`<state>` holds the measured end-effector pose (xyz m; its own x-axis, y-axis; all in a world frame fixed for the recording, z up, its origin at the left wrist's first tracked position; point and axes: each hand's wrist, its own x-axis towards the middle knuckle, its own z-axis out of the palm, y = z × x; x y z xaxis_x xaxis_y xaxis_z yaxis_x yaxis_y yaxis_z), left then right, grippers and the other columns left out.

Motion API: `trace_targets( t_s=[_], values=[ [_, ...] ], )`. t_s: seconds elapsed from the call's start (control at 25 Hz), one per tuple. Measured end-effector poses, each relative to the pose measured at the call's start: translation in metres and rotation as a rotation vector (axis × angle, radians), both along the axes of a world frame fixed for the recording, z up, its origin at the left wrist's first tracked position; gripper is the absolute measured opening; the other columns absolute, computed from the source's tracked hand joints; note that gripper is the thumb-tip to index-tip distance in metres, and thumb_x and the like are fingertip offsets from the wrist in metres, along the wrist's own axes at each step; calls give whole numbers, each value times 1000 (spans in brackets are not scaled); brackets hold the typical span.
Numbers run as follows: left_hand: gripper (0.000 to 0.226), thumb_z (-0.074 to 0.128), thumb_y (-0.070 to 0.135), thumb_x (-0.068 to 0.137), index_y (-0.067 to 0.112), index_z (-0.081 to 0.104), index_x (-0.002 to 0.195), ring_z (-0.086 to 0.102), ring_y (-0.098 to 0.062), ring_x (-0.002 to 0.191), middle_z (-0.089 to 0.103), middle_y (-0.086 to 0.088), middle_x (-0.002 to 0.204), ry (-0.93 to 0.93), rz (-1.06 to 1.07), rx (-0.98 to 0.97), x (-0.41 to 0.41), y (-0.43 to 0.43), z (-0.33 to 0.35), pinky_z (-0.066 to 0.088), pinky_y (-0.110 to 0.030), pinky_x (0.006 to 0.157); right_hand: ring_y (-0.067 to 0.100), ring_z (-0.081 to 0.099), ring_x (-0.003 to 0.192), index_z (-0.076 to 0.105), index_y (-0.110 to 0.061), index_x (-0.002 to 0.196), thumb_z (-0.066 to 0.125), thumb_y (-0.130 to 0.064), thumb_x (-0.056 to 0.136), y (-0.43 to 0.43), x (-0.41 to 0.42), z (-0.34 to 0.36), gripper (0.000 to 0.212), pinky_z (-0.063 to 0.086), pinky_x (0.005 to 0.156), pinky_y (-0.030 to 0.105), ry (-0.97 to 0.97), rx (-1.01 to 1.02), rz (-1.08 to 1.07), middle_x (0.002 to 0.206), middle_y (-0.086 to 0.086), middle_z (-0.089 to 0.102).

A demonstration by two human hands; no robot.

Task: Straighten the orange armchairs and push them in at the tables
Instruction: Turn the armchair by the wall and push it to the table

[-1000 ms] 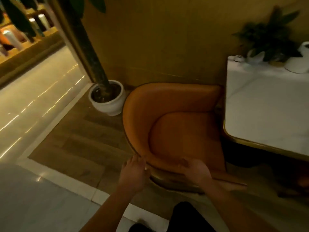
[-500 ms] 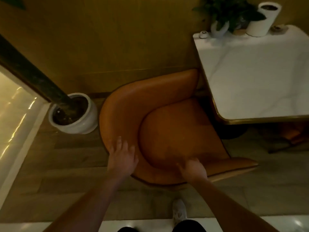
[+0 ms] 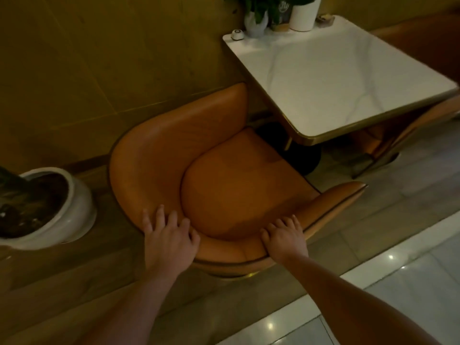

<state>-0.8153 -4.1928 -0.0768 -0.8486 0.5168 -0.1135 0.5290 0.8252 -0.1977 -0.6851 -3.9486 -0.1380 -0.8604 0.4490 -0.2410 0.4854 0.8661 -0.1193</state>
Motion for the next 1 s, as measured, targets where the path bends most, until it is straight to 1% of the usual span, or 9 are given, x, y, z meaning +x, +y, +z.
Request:
trace_targets(
  t_s=[0.16, 0.28, 0.36, 0.52, 0.6, 0.72, 0.8, 0.88, 1.0],
  values=[
    [44, 35, 49, 90, 28, 73, 99, 42, -38, 135, 66, -8, 122, 21, -1, 22, -1, 0, -3, 13, -67, 115, 24, 45, 127, 69, -30, 110, 23, -46, 97, -3, -2, -2, 50, 13, 120, 44, 30, 31, -25, 118, -2, 65],
    [46, 36, 50, 88, 28, 74, 100, 44, -36, 134, 66, -8, 124, 68, 11, 60, -1, 1, -8, 15, -65, 116, 26, 57, 112, 73, -29, 90, 30, -43, 94, -2, 2, -11, 45, 25, 115, 46, 150, 96, -5, 98, -1, 70],
    [45, 37, 52, 87, 30, 75, 99, 45, -34, 135, 66, -5, 126, 99, 26, 82, -3, 0, -13, 16, -63, 117, 25, 61, 102, 72, -28, 78, 37, -40, 92, -1, 4, -16, 40, 32, 112, 46, 243, 124, -1, 86, -4, 70],
    [43, 40, 55, 82, 34, 77, 88, 46, -27, 134, 69, 3, 122, 125, 89, 113, -5, 0, -22, 17, -59, 118, 17, 62, 94, 71, -28, 70, 45, -40, 87, 1, 6, -30, 33, 33, 111, 43, 351, 114, -17, 78, -11, 69],
    [41, 42, 55, 81, 33, 76, 87, 47, -25, 133, 69, 4, 120, 143, 91, 125, -7, 1, -23, 19, -58, 118, 16, 61, 89, 69, -29, 68, 46, -40, 86, 2, 2, -31, 31, 33, 111, 42, 389, 103, -12, 74, -12, 67],
    [43, 41, 54, 84, 32, 77, 93, 45, -26, 134, 68, 2, 122, 136, 85, 123, -11, 0, -21, 17, -58, 118, 18, 62, 90, 70, -27, 71, 45, -40, 86, 3, -5, -32, 32, 35, 109, 42, 372, 98, 13, 77, -10, 70],
    [49, 34, 56, 86, 32, 76, 97, 42, -25, 137, 66, 2, 126, 143, 90, 121, -22, 3, -19, 15, -56, 119, 19, 62, 93, 72, -26, 74, 41, -41, 87, 5, -18, -29, 37, 34, 109, 41, 379, 107, 24, 81, -9, 72],
    [54, 29, 58, 87, 33, 74, 102, 39, -24, 139, 63, 3, 131, 126, 107, 118, -34, 8, -18, 11, -56, 119, 20, 61, 97, 74, -26, 80, 36, -43, 89, 8, -33, -26, 43, 34, 109, 41, 331, 105, 22, 87, -8, 73],
    [56, 27, 59, 87, 34, 73, 107, 37, -23, 140, 61, 4, 133, 142, 112, 132, -52, 13, -18, 10, -56, 120, 20, 60, 101, 74, -27, 87, 30, -44, 91, 13, -51, -25, 48, 33, 110, 41, 290, 112, 24, 93, -7, 73]
  ],
)
